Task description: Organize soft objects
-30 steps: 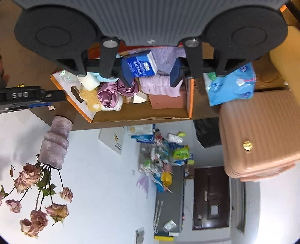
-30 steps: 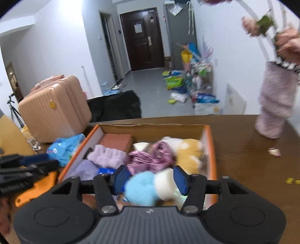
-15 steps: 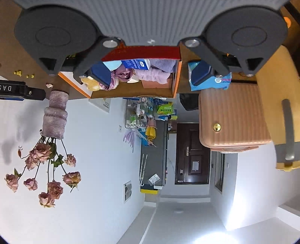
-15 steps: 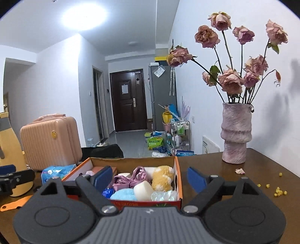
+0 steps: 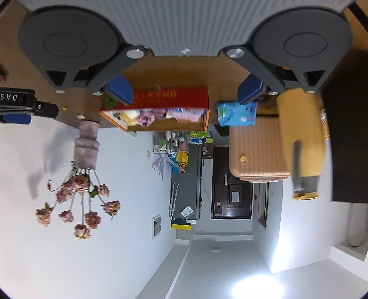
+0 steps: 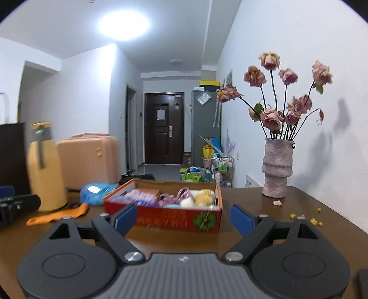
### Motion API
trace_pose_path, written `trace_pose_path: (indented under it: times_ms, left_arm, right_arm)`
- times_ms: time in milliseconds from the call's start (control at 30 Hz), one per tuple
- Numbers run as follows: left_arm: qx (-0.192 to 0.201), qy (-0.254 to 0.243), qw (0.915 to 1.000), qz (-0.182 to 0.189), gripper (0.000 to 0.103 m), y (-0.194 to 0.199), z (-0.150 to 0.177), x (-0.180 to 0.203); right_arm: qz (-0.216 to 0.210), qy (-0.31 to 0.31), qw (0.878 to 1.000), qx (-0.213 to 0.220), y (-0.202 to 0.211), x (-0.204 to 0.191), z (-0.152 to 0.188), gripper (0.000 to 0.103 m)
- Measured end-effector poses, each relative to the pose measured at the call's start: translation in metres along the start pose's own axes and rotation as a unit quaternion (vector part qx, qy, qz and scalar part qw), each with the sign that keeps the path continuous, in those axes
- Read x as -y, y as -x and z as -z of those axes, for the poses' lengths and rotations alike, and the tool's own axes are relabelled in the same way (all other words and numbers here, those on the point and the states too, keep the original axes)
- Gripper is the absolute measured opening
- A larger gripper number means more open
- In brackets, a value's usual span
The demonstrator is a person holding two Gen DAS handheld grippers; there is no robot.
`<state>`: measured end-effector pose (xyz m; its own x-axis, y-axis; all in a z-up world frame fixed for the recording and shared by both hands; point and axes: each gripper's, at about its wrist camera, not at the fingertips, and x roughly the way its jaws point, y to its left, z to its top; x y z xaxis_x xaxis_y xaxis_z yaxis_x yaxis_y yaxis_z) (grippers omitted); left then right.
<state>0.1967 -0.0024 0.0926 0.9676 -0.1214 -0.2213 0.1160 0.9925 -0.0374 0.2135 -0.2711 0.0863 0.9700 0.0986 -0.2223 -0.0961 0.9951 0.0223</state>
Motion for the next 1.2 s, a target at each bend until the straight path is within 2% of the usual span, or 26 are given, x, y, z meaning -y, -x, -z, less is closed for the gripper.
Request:
trace_pose_path:
  times_ms: [167,233,400,500,600,1200]
  left_arm:
    - [0.016,0.005,0.9998,-0.009,0.101,0.086,0.030,0.001]
    - [0.016,0.001,0.9999,-0.005,0.103,0.116,0.042,0.001]
    - [0.007,-0.012,0.9992,-0.037,0.103,0.164,0.069,0.002]
    - [0.008,-0.031,0.9988,-0.036,0.103,0.168,0.070,0.004]
    - [0.009,-0.018,0.9991,-0.039,0.103,0.167,0.069,0.002]
    - [0.004,-0.016,0.9993,-0.032,0.103,0.167,0.070,0.004]
  right_arm:
    - [-0.030,-0.007,1.000,-0.007,0.083,-0.017,0.032,0.089]
    - [-0.035,-0.010,0.999,-0.011,0.111,-0.026,0.047,0.096]
    - [-0.025,-0.030,0.999,-0.014,0.165,-0.044,0.084,0.097]
    - [-0.045,-0.011,0.998,-0.032,0.171,-0.053,0.090,0.098]
    - [-0.038,-0.013,0.999,-0.030,0.172,-0.057,0.092,0.098]
    - [-0.030,-0.013,0.999,-0.027,0.169,-0.053,0.088,0.098]
